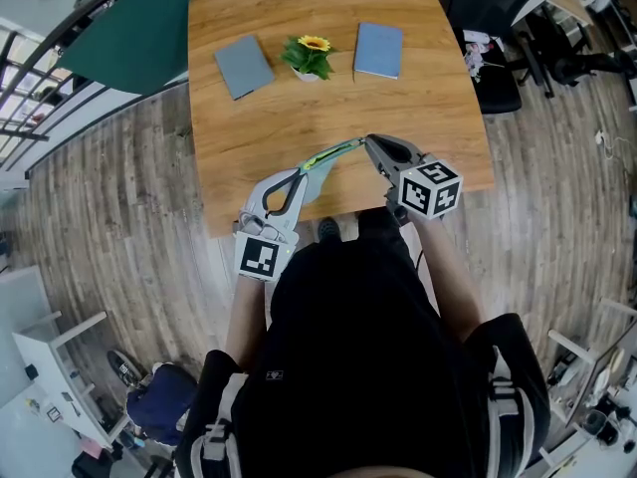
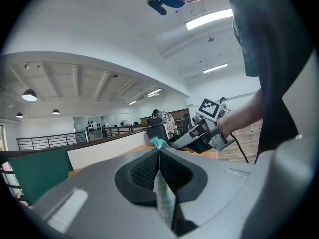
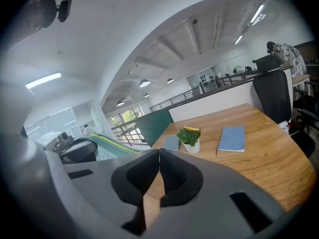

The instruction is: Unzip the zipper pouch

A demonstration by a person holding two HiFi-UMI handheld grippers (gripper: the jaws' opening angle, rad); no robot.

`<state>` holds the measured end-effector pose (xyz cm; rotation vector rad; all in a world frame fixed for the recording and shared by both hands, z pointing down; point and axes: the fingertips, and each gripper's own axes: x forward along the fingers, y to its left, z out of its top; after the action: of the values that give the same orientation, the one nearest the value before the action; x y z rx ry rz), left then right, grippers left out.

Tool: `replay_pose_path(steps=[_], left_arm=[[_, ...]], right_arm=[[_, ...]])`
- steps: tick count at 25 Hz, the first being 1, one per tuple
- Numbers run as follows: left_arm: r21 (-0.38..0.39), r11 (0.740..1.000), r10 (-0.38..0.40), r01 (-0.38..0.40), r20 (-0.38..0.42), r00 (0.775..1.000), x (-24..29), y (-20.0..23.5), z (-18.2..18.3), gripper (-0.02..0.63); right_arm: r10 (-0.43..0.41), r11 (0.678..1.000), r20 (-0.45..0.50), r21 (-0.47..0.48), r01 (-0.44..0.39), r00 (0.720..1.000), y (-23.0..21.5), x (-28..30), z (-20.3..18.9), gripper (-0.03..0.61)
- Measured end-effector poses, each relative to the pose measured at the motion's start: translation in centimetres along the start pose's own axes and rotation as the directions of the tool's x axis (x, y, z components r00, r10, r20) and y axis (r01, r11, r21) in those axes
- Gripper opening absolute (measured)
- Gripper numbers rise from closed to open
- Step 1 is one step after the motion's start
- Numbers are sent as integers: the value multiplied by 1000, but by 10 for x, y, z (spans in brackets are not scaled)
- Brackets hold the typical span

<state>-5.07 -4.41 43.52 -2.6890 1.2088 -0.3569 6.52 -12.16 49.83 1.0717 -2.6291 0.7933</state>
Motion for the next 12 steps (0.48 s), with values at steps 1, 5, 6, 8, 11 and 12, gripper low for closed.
replay_pose_path(steps=[1,5,6,8,11,12], left_arm=[[-2,1000,3,-3,3,1000,0,1,0,9],[-3,1000,7,-7,-1,1000,-3,3,-1,9],[-3,1000,7,-7,-1,1000,-3,4,-1,9],[-6,1000,9,-9,1,1000,-3,4,-1,9],[-4,1000,7,-7,-3,1000,-5,4,-1,9],[-3,1000,6,-6,-2,1000,-5,4,-1,9]], right_arm=[[-3,1000,1,1,3,1000,-1,-1,0,5],[-6,1000,9,6,6,1000,-4,-3,2,5],[-7,1000,9,5,7,1000,-4,-3,2,6],[-8,1000,10,3,8,1000,-4,-2,3,6],[-11,1000,12,1,11,1000,-2,-2,3,6],[-12,1000,12,1,12,1000,-2,-3,3,6]])
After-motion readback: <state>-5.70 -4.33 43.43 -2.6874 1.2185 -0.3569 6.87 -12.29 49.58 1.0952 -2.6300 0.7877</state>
